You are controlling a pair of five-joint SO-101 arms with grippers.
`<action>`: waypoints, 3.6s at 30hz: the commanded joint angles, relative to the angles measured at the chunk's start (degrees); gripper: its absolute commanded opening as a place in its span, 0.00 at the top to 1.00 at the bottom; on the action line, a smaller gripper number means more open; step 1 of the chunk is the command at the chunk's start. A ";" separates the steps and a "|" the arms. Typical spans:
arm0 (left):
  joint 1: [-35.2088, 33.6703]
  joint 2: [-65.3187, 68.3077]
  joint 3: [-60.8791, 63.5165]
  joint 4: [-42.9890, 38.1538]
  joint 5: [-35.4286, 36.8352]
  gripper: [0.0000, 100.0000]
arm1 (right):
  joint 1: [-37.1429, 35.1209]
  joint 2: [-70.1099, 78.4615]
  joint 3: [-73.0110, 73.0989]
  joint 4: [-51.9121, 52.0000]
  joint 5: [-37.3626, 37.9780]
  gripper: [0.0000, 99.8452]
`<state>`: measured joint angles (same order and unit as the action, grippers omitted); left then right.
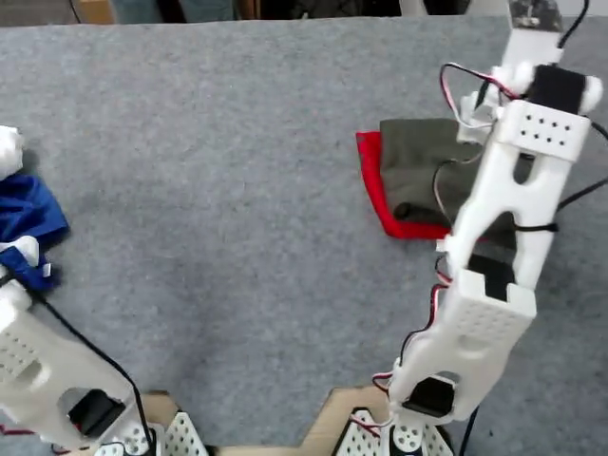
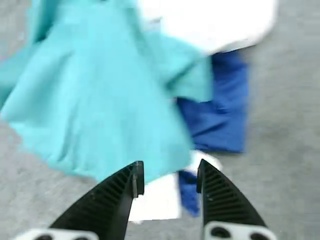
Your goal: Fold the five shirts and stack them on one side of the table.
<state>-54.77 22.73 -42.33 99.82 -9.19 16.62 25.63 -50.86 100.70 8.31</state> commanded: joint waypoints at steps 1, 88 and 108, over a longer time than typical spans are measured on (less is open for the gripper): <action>-4.44 0.79 4.53 -6.15 -3.08 0.81 | -2.81 -3.21 -2.24 0.44 -2.11 0.94; 30.20 27.60 -23.34 1.23 26.29 0.97 | -35.16 4.70 27.91 -3.16 -0.09 0.99; 23.25 1.14 16.31 0.97 10.81 0.90 | -35.16 -21.67 60.26 -3.60 14.68 0.98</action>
<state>-30.07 28.70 -26.95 100.44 2.33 -18.90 10.07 7.43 98.07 20.09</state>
